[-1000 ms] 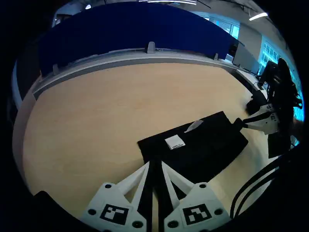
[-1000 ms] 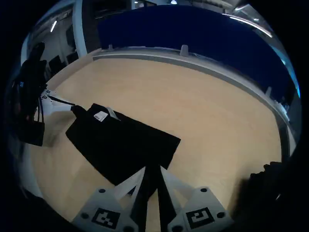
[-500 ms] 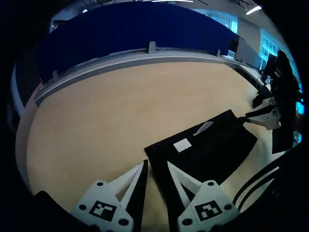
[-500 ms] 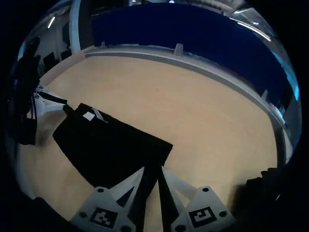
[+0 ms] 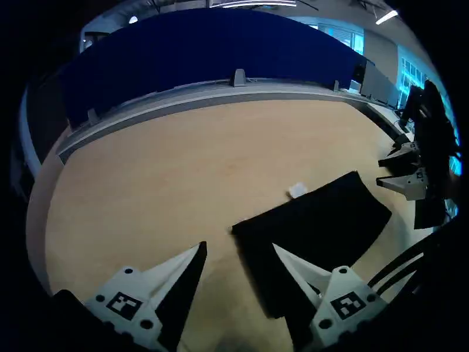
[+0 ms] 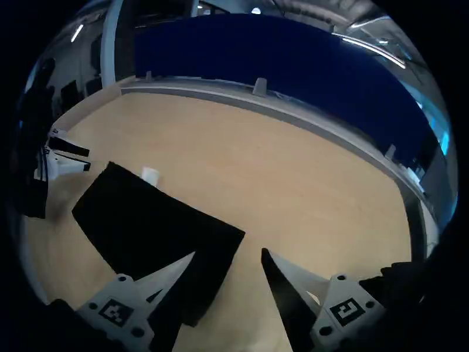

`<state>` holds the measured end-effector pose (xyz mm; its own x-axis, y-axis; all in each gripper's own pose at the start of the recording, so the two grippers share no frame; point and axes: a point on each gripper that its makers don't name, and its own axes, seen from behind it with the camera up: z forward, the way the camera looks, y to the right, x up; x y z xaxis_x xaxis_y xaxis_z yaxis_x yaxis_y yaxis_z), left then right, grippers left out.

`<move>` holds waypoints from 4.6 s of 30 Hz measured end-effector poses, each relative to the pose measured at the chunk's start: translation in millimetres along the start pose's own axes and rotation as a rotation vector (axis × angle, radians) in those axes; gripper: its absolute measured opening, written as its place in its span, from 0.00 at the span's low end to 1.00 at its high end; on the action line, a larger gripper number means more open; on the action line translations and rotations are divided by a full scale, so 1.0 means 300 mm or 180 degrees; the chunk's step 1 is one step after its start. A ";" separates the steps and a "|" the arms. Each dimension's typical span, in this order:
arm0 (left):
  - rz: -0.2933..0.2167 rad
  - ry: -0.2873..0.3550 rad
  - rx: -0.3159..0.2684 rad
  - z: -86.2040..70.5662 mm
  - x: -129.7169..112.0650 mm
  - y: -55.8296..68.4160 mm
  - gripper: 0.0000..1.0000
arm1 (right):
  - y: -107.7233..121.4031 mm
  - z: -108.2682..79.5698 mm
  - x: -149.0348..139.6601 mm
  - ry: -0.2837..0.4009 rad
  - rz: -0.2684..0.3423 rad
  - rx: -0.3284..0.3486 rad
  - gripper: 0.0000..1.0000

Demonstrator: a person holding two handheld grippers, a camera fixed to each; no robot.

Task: Fold towel

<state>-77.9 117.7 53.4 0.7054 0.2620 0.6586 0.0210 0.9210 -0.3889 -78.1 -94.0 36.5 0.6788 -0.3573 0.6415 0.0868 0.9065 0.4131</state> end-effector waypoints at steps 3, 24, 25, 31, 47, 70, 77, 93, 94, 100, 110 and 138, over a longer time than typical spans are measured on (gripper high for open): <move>-0.0040 -0.0011 -0.0002 -0.007 -0.012 -0.002 0.87 | 0.001 -0.008 -0.007 0.0003 0.0044 0.0011 0.99; -0.0116 -0.0034 -0.0007 -0.124 -0.098 0.041 0.91 | -0.059 -0.124 -0.092 -0.0019 0.0092 0.0104 1.00; -0.0115 -0.0038 0.0001 -0.133 -0.106 0.043 0.91 | -0.061 -0.132 -0.099 -0.0022 0.0095 0.0102 1.00; -0.0124 -0.0045 0.0006 -0.187 -0.154 0.060 0.91 | -0.068 -0.181 -0.134 -0.0015 0.0138 0.0093 1.00; -0.0318 -0.0006 0.0246 -0.302 -0.222 0.013 0.91 | -0.109 -0.177 -0.140 -0.0060 -0.0055 0.0363 1.00; -0.0528 -0.0002 0.0652 -0.523 -0.366 -0.053 0.92 | -0.155 -0.123 -0.189 -0.0339 -0.0652 0.0829 0.91; -0.0601 -0.0007 0.0705 -0.581 -0.399 -0.051 0.91 | -0.171 -0.105 -0.251 -0.0455 -0.0637 0.0950 0.73; -0.0711 -0.0091 0.0792 -0.670 -0.492 -0.047 0.91 | -0.149 -0.101 -0.272 -0.0547 -0.0701 0.0981 0.38; -0.0721 -0.0091 0.0795 -0.672 -0.494 -0.047 0.91 | -0.148 -0.101 -0.272 -0.0553 -0.0706 0.0984 0.35; -0.0770 -0.0090 0.0820 -0.684 -0.508 -0.052 0.92 | -0.139 -0.094 -0.276 -0.0589 -0.0744 0.0964 0.15; -0.0785 -0.0087 0.0847 -0.702 -0.516 -0.064 0.91 | -0.141 -0.092 -0.270 -0.0558 -0.0907 0.0867 0.04; -0.1004 0.0166 0.0884 -0.770 -0.466 -0.106 0.91 | -0.306 -0.161 0.168 -0.0048 -0.1445 0.0928 0.04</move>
<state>-13.5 -14.9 -175.1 0.7300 -0.0537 0.6813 0.0551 0.9983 0.0196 -16.6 -184.4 -0.3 0.6094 -0.7038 0.3651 0.1614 0.5610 0.8119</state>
